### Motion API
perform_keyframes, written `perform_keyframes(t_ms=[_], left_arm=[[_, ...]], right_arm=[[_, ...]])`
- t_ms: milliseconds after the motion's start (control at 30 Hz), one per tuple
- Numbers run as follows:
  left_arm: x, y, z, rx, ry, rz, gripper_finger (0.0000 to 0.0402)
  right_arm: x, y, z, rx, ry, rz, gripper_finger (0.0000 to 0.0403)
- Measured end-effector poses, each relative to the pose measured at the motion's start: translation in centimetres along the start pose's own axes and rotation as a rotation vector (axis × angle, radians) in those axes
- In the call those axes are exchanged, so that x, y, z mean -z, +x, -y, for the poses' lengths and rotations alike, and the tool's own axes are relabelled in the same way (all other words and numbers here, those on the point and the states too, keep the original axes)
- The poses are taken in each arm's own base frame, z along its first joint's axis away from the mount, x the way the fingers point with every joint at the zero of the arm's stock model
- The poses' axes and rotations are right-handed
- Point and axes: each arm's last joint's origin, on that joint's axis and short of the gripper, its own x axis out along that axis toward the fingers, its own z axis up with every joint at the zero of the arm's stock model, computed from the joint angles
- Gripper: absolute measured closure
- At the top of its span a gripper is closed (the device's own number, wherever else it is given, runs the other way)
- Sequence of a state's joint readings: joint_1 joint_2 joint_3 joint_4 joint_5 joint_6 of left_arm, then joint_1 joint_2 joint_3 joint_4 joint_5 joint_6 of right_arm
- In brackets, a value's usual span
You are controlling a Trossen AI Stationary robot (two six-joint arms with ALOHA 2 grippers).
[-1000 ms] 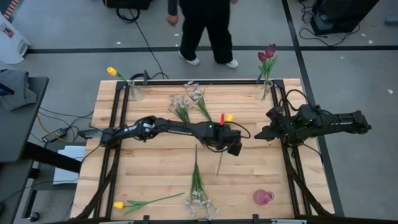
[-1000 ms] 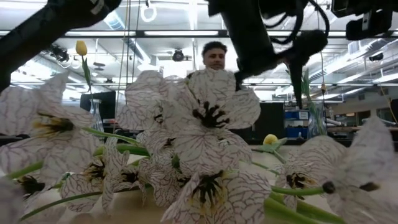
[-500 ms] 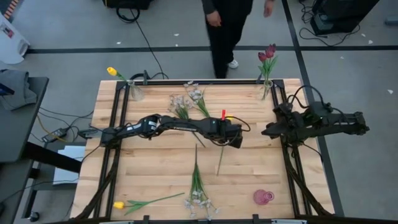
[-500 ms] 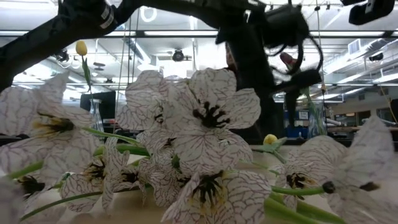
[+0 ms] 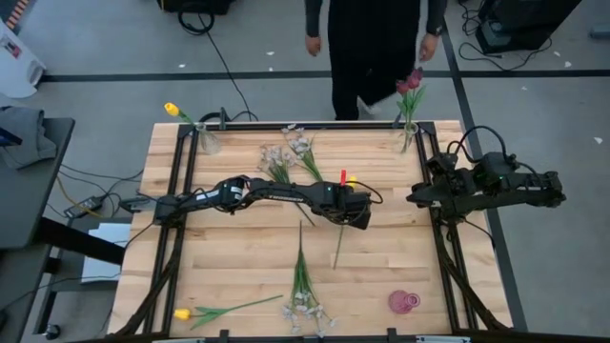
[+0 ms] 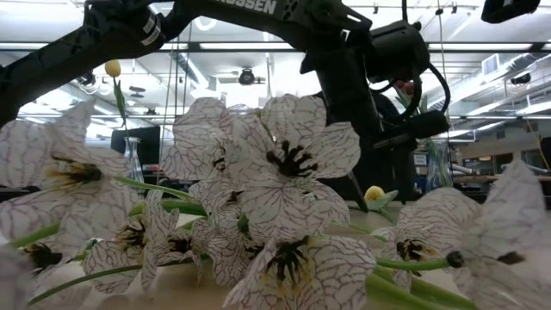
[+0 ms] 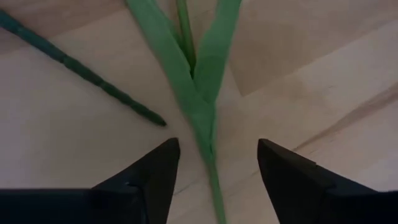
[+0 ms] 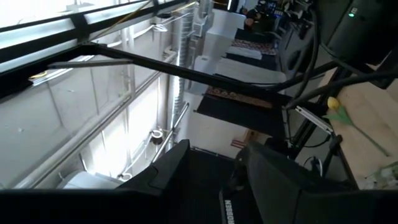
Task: Sort flowers into vase by color
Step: Put the top yellow flower into the left transparent vase
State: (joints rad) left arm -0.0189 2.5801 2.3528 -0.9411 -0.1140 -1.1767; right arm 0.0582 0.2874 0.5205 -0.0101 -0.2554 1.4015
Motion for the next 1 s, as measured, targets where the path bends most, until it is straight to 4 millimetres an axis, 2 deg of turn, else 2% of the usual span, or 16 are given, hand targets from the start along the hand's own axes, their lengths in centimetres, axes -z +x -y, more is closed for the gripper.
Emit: perform_keyframes(t_ms=[700, 833, 1000], left_arm=[[1.5, 0.2, -0.3, -0.073, 0.018, -0.057, 0.0387], [2.0, 0.1, -0.4, -0.082, 0.045, -0.102, 0.0395], [2.3, 0.1, -0.4, -0.088, 0.037, -0.110, 0.0363]], right_arm=[[-0.1, 0.0, -0.2, -0.018, -0.032, 0.034, 0.0238], [-0.1, 0.0, -0.2, -0.018, -0.042, 0.034, 0.0238], [-0.1, 0.0, -0.3, -0.021, -0.043, 0.034, 0.0238]])
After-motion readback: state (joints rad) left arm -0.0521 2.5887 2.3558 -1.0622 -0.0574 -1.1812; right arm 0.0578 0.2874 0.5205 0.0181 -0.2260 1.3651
